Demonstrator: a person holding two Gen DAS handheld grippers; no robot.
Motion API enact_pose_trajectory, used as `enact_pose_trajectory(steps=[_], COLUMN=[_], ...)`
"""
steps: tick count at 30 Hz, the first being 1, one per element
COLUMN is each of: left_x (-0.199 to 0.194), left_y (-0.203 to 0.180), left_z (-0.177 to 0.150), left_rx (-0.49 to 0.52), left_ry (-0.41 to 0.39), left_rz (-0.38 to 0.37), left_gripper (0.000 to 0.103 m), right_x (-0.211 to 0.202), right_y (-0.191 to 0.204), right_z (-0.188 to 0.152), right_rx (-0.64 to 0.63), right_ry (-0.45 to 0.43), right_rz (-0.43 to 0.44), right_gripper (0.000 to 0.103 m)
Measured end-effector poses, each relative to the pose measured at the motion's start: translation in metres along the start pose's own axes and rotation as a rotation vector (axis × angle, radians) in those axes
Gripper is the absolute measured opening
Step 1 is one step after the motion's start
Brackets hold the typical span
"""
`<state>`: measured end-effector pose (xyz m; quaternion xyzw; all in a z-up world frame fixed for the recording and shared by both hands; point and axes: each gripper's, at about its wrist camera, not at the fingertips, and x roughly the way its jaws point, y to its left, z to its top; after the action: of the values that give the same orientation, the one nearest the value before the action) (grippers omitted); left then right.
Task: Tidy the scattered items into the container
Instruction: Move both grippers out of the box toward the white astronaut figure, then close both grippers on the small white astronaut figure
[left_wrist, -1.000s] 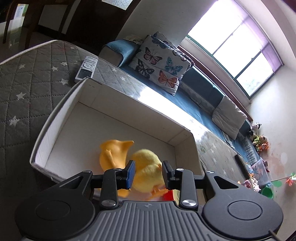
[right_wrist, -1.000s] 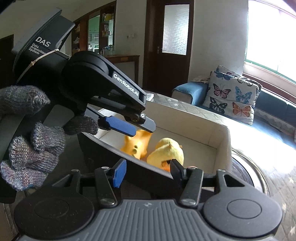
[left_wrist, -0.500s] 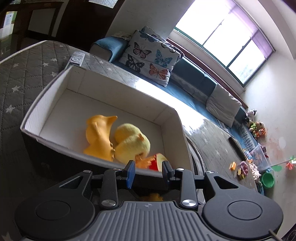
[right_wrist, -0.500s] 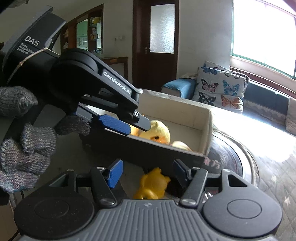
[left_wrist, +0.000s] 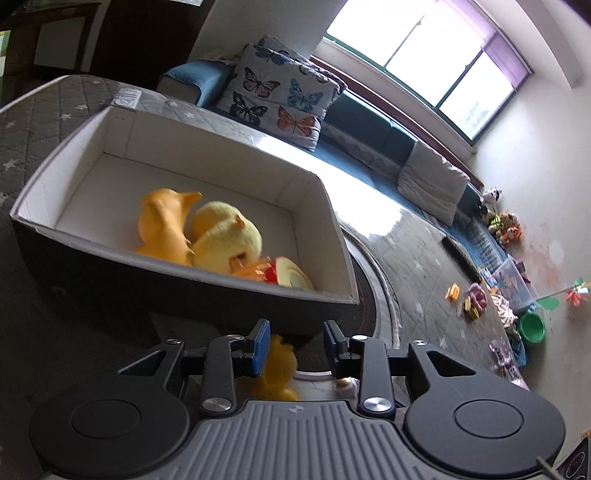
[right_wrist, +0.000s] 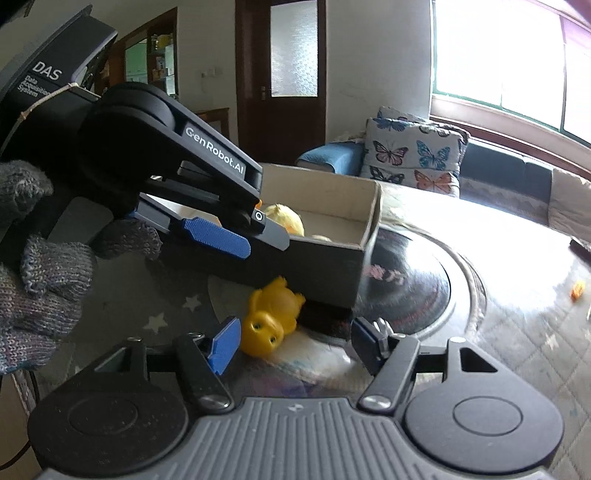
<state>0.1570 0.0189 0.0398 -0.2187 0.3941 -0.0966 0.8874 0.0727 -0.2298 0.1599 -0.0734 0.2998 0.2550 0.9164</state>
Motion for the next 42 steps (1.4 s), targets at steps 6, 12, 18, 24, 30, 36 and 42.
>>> enact_pose_trajectory(steps=[6,12,18,24,30,36,42], left_x=[0.005,0.01,0.015,0.021,0.031,0.043,0.053], left_y=[-0.012,-0.023,-0.029,-0.035,-0.04,-0.046,-0.049], left_z=[-0.011,-0.02,-0.025,-0.026,-0.022,-0.017,-0.013], left_rx=[0.03,0.06,0.068,0.079,0.078,0.081,0.067], left_ry=[0.027,0.048,0.071,0.091,0.111,0.13,0.142], left_rz=[-0.004,-0.006,-0.012,-0.017,-0.016,-0.019,-0.035], left_gripper=[0.034,0.035,0.035,0.036,0.036,0.036,0.036], right_x=[-0.005,-0.009,-0.013,-0.013,-0.006,0.006,0.017], right_y=[-0.005,-0.009,-0.012,-0.018,-0.025,-0.036,-0.039], right_z=[-0.012,-0.023,-0.031,-0.037,-0.038,-0.031,-0.028], right_rx=[0.029,0.052,0.078,0.097,0.106,0.112,0.104], right_ry=[0.015,0.029,0.034,0.041,0.047,0.05,0.054], right_rz=[-0.014,-0.03,-0.048,-0.072,-0.092,-0.099,-0.09], right_gripper=[0.069,0.07,0.076,0.076,0.075,0.074,0.068])
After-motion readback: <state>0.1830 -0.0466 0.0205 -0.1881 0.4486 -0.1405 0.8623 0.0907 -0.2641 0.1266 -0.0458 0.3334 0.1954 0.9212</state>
